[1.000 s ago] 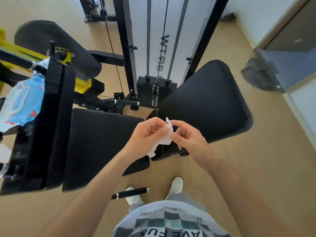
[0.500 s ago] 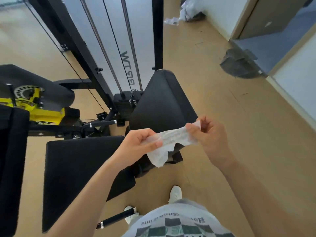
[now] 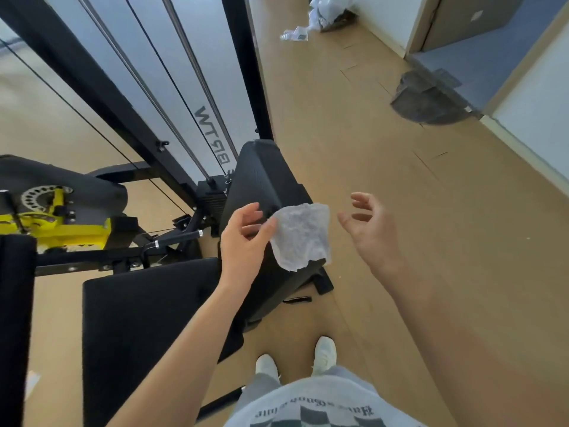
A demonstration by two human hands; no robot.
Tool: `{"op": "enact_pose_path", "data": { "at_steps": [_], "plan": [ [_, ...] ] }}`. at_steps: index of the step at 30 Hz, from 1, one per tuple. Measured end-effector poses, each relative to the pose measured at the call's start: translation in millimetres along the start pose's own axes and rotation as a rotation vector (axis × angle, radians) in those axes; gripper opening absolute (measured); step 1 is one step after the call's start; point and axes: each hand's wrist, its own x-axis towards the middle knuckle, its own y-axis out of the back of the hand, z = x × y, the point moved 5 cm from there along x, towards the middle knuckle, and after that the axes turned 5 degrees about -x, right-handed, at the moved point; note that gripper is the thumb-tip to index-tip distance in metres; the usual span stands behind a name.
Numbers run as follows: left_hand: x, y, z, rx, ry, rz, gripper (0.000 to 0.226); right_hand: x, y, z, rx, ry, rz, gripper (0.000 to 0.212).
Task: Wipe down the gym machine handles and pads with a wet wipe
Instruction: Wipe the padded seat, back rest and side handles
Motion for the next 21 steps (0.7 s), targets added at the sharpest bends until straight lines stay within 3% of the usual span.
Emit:
{"op": "enact_pose_path", "data": {
  "at_steps": [4, 7, 9, 16, 21],
  "plan": [
    [-27.5, 8.9, 1.6, 0.259, -0.325, 0.149, 0.036, -33.1, -7.2, -12.4, -0.053, 0.164, -0.020, 0.032],
    [-46.4, -14.6, -4.0, 0.266, -0.503, -0.069, 0.039, -54.0, -25.9, -17.9, -0.066, 0.296, -0.148, 0.038],
    [-51.9, -30.0, -13.3, 0.269, -0.540, -0.167, 0.044, -59.7, -39.4, -18.5, -0.080, 0.321, -0.213, 0.044],
    [-9.2, -36.0, -22.2, 0.192, -0.581, -0.267, 0.049, -40.8, -62.2, -45.5, -0.290, 0.350, -0.286, 0.053],
    [37.7, -29.2, -27.5, 0.156, -0.578, -0.307, 0.051, -3.9, -80.2, -70.4, -0.657, 0.379, -0.344, 0.061]
  ]
}}
